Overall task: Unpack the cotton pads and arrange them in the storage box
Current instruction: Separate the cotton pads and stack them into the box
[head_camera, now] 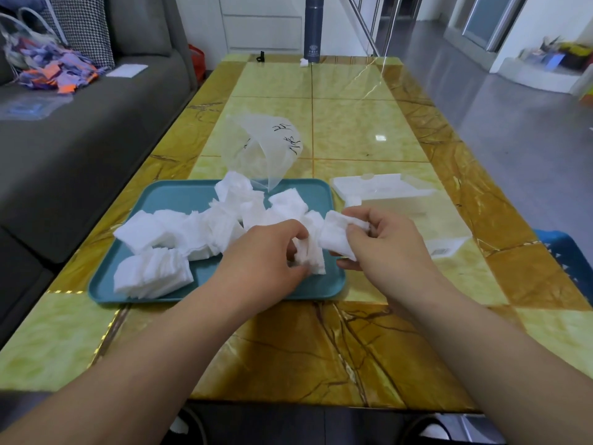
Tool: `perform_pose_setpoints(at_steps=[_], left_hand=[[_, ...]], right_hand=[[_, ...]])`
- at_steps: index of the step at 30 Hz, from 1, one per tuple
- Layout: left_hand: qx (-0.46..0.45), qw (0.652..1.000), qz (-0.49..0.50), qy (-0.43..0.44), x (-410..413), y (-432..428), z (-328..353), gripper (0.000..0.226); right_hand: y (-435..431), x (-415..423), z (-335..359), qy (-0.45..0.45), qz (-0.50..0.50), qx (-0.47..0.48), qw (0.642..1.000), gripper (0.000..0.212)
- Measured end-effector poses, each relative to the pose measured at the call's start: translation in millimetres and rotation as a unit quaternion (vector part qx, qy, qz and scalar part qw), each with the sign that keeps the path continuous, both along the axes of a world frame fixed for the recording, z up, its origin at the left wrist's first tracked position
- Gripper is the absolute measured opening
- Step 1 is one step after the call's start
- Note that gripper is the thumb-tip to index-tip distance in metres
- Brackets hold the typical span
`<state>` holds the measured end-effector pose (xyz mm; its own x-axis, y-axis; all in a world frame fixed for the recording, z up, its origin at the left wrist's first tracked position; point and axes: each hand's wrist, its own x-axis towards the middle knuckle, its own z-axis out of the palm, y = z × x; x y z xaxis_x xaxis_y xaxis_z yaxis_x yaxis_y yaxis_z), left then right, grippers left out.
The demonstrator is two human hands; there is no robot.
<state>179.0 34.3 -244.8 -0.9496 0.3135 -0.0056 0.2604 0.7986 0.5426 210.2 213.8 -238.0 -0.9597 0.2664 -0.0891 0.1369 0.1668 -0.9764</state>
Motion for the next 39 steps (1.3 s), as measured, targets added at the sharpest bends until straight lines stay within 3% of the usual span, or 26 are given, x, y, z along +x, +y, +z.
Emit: perform_pose_setpoints(at_steps=[6, 11, 15, 18, 21, 26, 39], left_hand=[[0.068, 0.997, 0.028, 0.018, -2.4, -8.4, -0.6, 0.037], [0.202, 0.972, 0.115, 0.026, -4.3, -13.3, 11.0, 0.028], [0.382, 0.911, 0.139, -0.065, -6.2, -17.3, 21.7, 0.014], [0.457, 0.873, 0.027, -0.167, -2.8, -20.4, 25.3, 0.018], [0.422, 0.893, -0.034, -0.152, 1.4, -18.4, 23.3, 0.021], [0.405, 0.904, 0.007, -0.138, -4.1, -17.6, 17.9, 0.020], [0.389, 0.911, 0.036, -0.129, -5.7, -15.9, 13.6, 0.014]], right_hand=[[-2.3, -1.0, -0.9, -0.007, 0.023, -0.022, 0.999, 0.027], [-1.3, -1.6, -2.5, -0.008, 0.004, -0.028, 1.000, 0.023], [1.3, -4.0, -0.5, 0.004, -0.003, -0.029, 1.000, 0.023], [6.8, -6.1, 2.9, 0.015, 0.034, -0.034, 0.999, 0.024], [8.8, -6.4, 8.3, 0.007, 0.094, -0.074, 0.993, 0.032], [7.0, -3.7, 12.0, -0.003, 0.136, -0.124, 0.983, 0.024], [10.9, -3.8, 13.1, -0.006, 0.172, -0.089, 0.981, 0.033]])
